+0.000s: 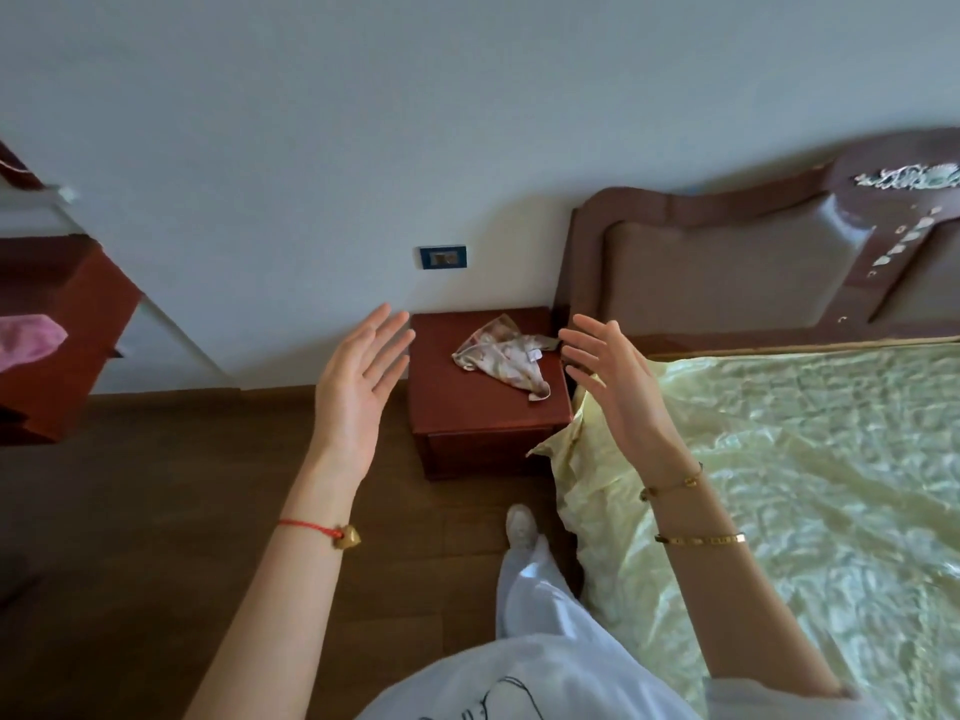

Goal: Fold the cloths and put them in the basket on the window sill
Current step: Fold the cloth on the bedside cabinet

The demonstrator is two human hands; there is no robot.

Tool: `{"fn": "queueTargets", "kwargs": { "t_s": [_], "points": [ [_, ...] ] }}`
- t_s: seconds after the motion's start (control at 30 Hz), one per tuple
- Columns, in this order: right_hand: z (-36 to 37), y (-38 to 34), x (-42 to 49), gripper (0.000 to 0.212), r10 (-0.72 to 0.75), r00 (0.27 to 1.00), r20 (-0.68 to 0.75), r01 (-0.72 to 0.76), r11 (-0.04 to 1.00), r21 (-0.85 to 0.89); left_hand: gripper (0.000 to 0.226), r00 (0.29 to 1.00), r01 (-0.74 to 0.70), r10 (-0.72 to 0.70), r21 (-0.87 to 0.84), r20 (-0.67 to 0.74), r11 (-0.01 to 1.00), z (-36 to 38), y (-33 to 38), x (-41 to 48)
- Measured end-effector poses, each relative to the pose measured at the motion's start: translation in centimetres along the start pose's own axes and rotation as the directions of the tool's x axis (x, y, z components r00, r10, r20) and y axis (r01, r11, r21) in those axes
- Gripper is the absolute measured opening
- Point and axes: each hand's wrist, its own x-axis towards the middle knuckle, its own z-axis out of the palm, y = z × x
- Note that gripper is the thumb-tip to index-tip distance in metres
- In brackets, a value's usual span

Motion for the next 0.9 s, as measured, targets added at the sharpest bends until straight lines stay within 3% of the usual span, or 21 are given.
{"fn": "queueTargets", "kwargs": {
  "t_s": [0.3,0.57,0.77,0.9],
  "points": [
    [-0.4,-1.8,16.7,0.041,0.108,0.994,0.02,-0.107,0.993,-0.058,0.039,0.991,0.058,-0.057,0.007,-0.119,0.998,3.9,-2.1,15.0],
    [0.1,-0.3,25.8,0.041,0.204,0.978,0.046,-0.199,0.974,-0.109,0.039,0.98,0.125,-0.123,0.0,-0.156,0.992,4.2,-3.9,24.2],
    [-2.1,5.1,31.7,0.036,0.295,0.952,-0.082,-0.305,0.936,-0.177,0.035,0.963,0.233,-0.214,0.106,-0.163,0.967,3.4,-8.4,31.3],
    [-5.4,12.4,35.9,0.023,0.376,0.889,-0.262,-0.441,0.857,-0.265,0.029,0.956,0.292,-0.27,0.314,-0.112,0.903,3.0,-14.3,36.6]
  ]
}}
